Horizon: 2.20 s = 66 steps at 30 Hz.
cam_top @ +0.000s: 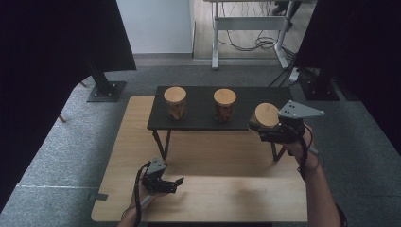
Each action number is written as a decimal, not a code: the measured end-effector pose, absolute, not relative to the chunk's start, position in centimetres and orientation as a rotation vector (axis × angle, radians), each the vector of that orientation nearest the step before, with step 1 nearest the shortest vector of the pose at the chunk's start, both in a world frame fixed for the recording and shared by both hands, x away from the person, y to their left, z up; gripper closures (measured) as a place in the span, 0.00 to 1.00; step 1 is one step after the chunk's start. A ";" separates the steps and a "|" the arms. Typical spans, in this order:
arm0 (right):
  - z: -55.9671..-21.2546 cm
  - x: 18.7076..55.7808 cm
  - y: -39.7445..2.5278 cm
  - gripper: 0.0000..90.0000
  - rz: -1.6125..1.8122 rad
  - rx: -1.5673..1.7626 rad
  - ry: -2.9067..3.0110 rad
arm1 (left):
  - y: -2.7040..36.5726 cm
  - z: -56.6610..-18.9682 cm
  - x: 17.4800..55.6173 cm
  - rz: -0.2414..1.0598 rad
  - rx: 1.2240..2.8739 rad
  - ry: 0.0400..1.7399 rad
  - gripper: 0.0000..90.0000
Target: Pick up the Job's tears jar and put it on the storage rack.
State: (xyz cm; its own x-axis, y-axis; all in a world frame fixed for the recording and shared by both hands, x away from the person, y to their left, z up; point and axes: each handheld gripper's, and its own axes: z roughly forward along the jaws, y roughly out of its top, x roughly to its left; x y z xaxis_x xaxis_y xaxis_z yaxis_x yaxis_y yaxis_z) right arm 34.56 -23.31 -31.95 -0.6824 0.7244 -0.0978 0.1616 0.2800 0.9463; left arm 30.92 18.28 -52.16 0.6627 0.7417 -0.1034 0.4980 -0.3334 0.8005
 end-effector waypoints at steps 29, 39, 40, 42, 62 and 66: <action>-32.8 40.0 -24.3 0.27 1.358 0.918 2.021 | 18.6 -52.2 31.0 0.360 2.006 0.970 0.08; -33.7 41.1 -24.4 0.27 1.320 0.970 2.015 | 18.6 -52.2 31.0 0.359 2.008 0.970 0.08; -33.8 41.2 -24.4 0.27 1.316 0.973 2.015 | 18.6 -52.2 31.0 0.359 2.009 0.970 0.08; -34.0 41.4 -24.3 0.27 1.299 0.982 2.014 | 18.6 -52.2 31.0 0.359 2.010 0.969 0.08; -34.5 42.2 -23.9 0.25 1.250 1.055 1.952 | 18.6 -52.3 31.1 0.343 2.002 0.980 0.08; -34.4 42.2 -23.8 0.25 1.236 1.055 1.956 | 18.6 -52.2 31.1 0.349 2.003 0.979 0.08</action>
State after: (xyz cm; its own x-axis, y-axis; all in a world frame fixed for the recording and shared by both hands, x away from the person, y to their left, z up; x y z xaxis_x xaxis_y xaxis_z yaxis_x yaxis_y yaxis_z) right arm 42.22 -23.82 -34.39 -0.5117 0.8567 -0.0651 0.3087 0.2540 0.9166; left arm 31.09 18.56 -52.21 0.6537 0.7484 -0.1119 0.5091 -0.3255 0.7967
